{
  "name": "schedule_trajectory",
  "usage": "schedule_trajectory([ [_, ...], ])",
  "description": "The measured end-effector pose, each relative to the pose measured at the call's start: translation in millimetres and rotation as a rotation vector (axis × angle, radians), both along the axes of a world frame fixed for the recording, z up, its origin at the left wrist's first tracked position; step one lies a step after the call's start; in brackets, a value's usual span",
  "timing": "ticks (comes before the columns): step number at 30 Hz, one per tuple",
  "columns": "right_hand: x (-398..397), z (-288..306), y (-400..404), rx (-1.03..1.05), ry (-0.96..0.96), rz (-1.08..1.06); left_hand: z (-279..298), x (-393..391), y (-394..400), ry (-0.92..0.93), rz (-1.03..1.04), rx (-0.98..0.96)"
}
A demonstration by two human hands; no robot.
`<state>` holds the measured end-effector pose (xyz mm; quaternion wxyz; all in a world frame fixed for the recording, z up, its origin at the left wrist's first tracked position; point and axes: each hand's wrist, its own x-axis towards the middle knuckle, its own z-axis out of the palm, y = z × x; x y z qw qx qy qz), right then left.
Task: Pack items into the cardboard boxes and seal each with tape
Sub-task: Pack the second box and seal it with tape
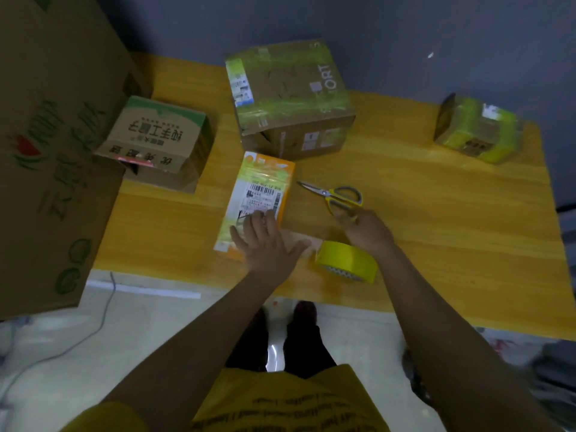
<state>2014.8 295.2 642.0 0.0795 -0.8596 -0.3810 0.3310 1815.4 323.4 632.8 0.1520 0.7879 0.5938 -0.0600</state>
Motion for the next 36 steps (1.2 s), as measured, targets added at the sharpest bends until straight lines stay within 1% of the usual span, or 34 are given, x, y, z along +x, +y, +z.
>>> schedule_trajectory([
  [1,7,-8,9,0.068,-0.093,0.012,-1,3,-2,-0.017,0.03,-0.01],
  [2,13,-16,17,0.101,-0.156,0.071,0,6,-4,-0.024,0.059,0.011],
  [4,22,-32,32,0.051,-0.215,0.244,-5,11,-10,-0.018,0.102,0.026],
  [5,25,-40,38,0.008,-0.243,0.33,-5,14,-12,-0.01,0.129,-0.014],
  [8,31,-54,46,-0.016,-0.362,0.471,-3,18,-15,0.028,0.128,-0.029],
  [10,36,-59,51,-0.053,-0.376,0.534,-4,19,-13,0.04,0.148,-0.027],
  [12,42,-60,57,-0.064,-0.313,0.545,-10,20,-12,0.076,0.166,-0.005],
  [15,48,-49,65,0.033,-0.129,0.538,-15,21,-14,0.058,0.154,0.005],
  [18,57,-18,75,0.01,0.092,0.541,-13,17,-14,-0.056,0.154,-0.003],
  [20,60,9,80,-0.046,0.127,0.624,-9,11,-12,-0.146,0.159,0.002],
  [21,60,26,82,-0.107,0.078,0.698,-7,8,-11,-0.19,0.165,-0.008],
  [24,44,69,88,-0.403,-0.27,1.027,-4,-7,-8,-0.316,0.193,0.017],
  [25,37,77,90,-0.506,-0.314,1.105,-3,-12,-7,-0.328,0.182,0.036],
  [27,21,85,96,-0.69,-0.345,1.21,-3,-16,-6,-0.319,0.14,0.037],
  [29,4,85,105,-0.811,-0.402,1.28,-3,-17,-5,-0.304,0.112,0.024],
  [31,-13,82,116,-0.877,-0.457,1.338,-2,-16,-6,-0.302,0.105,0.035],
  [33,-27,73,126,-0.923,-0.451,1.384,-2,-16,-7,-0.3,0.109,0.039],
  [34,-34,70,128,-0.91,-0.459,1.41,-2,-16,-6,-0.293,0.109,0.04],
  [36,-41,67,130,-0.769,-0.469,1.498,-2,-17,-7,-0.288,0.113,0.042],
])
